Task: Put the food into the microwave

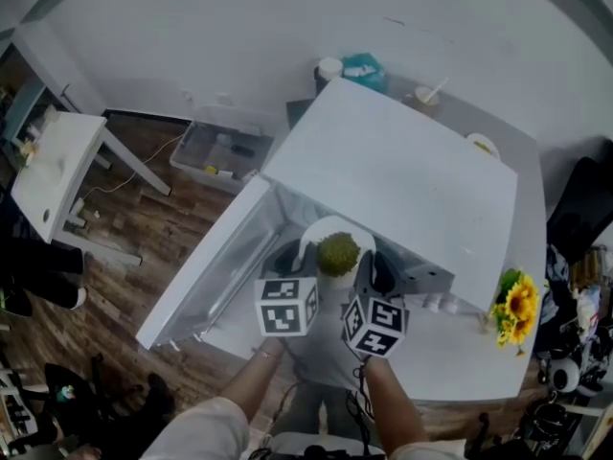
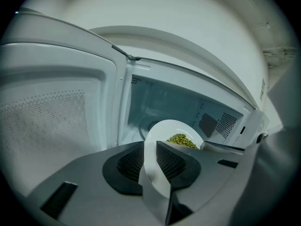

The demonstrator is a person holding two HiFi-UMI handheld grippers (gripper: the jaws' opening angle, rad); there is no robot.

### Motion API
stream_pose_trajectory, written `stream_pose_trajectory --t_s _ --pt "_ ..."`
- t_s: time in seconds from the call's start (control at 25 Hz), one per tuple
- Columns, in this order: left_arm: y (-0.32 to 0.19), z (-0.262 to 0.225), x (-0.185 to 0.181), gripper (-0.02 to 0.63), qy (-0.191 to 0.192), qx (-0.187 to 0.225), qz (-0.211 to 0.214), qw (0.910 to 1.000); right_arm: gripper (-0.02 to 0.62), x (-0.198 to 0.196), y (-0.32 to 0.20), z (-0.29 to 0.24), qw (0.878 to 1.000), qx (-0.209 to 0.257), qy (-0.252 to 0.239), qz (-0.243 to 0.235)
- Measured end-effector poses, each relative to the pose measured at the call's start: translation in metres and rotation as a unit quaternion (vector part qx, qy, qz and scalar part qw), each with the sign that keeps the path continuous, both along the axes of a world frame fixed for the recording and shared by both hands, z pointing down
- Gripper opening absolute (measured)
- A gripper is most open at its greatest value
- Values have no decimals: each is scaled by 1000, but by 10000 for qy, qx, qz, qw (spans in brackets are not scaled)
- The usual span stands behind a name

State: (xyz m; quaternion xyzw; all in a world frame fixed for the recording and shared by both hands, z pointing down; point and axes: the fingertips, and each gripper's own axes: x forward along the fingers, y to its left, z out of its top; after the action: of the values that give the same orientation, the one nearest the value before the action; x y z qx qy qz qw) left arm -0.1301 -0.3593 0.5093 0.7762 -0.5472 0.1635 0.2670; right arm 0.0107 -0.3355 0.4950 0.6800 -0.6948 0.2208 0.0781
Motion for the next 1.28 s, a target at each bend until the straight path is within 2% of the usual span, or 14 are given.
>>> stream_pose_trajectory --t_s 0.32,0.72,1.28 --pt "-24 9 5 94 -49 125 80 9999 63 3 -22 6 9998 102 119 91" --pt "-57 15 21 94 127 423 255 9987 63 17 -46 10 9987 261 206 399" --pt "-84 29 36 94 207 498 407 9977 63 32 -67 22 9968 276 331 678"
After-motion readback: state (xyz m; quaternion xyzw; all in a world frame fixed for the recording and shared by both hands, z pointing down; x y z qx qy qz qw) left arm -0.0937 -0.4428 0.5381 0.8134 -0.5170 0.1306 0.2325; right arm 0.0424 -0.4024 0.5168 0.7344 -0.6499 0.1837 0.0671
